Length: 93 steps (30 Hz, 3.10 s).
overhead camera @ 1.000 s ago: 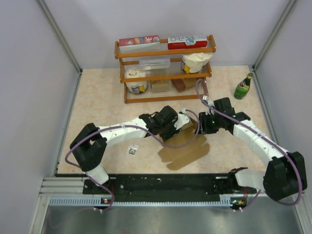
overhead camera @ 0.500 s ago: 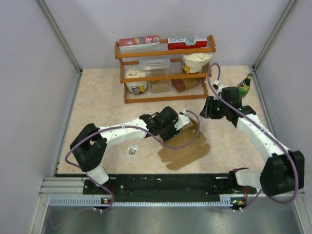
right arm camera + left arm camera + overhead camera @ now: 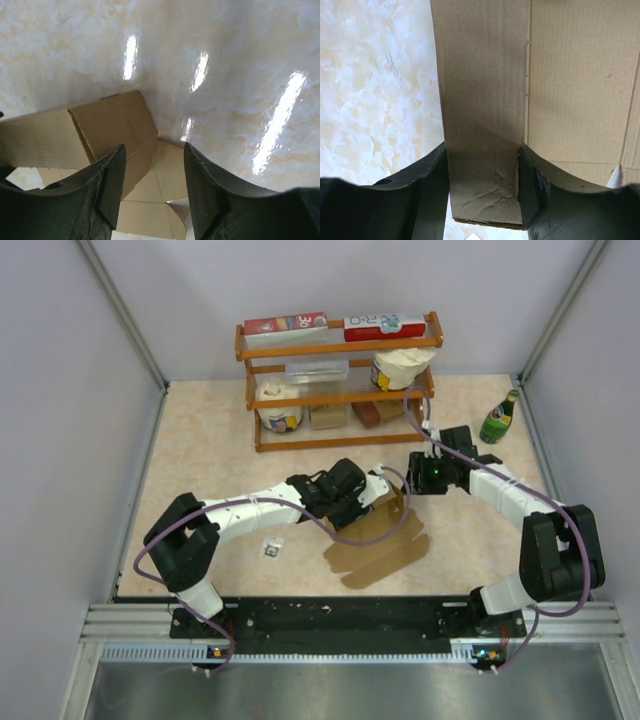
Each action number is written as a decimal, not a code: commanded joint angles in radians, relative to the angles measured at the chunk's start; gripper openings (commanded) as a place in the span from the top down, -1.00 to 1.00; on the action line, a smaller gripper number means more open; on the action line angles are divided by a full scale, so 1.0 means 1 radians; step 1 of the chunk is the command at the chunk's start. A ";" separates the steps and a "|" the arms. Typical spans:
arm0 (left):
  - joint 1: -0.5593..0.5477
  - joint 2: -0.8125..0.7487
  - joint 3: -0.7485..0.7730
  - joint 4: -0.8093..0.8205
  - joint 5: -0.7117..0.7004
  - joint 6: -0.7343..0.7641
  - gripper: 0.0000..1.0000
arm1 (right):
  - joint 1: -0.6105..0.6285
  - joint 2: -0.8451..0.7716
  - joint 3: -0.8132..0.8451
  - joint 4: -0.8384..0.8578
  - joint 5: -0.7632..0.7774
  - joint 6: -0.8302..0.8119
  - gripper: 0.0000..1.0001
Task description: Fold the paper box
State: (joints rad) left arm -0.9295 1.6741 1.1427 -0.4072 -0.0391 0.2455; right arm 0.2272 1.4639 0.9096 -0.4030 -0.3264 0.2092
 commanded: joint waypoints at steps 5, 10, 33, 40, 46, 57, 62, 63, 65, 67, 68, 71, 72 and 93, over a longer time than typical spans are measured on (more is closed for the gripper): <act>0.000 0.032 0.028 -0.042 0.010 -0.002 0.08 | 0.030 -0.066 -0.051 -0.022 -0.022 -0.004 0.02; 0.000 0.035 0.037 -0.050 0.027 0.001 0.08 | 0.046 -0.070 -0.063 -0.019 -0.025 -0.022 0.02; 0.021 0.035 0.091 -0.128 0.238 0.089 0.07 | 0.083 -0.045 -0.126 0.139 -0.103 -0.096 0.03; 0.038 0.036 0.107 -0.160 0.321 0.110 0.04 | 0.089 -0.069 -0.161 0.202 -0.125 -0.105 0.02; 0.050 0.036 0.127 -0.196 0.381 0.129 0.02 | 0.089 -0.088 -0.201 0.273 -0.140 -0.097 0.02; 0.077 0.050 0.146 -0.229 0.435 0.149 0.02 | 0.104 -0.158 -0.279 0.389 -0.155 -0.096 0.02; 0.092 0.050 0.152 -0.242 0.464 0.152 0.01 | 0.116 -0.162 -0.288 0.430 -0.165 -0.093 0.01; 0.095 0.049 0.153 -0.243 0.472 0.152 0.01 | 0.119 -0.165 -0.293 0.444 -0.165 -0.087 0.01; 0.098 0.047 0.154 -0.246 0.484 0.152 0.02 | 0.130 -0.165 -0.307 0.477 -0.166 -0.071 0.01; 0.103 0.049 0.154 -0.251 0.499 0.153 0.02 | 0.141 -0.163 -0.319 0.507 -0.158 -0.062 0.01; 0.106 0.052 0.152 -0.254 0.507 0.155 0.01 | 0.147 -0.165 -0.327 0.524 -0.155 -0.059 0.01; 0.110 0.053 0.149 -0.259 0.524 0.158 0.02 | 0.158 -0.166 -0.348 0.587 -0.149 -0.057 0.01; 0.110 0.058 0.150 -0.262 0.533 0.159 0.02 | 0.159 -0.168 -0.359 0.611 -0.148 -0.053 0.01; 0.112 0.104 0.184 -0.298 0.568 0.170 0.02 | 0.192 -0.162 -0.502 0.932 -0.088 -0.054 0.34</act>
State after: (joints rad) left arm -0.7860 1.7592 1.3094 -0.6849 0.3798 0.3653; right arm 0.3874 1.3151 0.3969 0.3634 -0.4362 0.1490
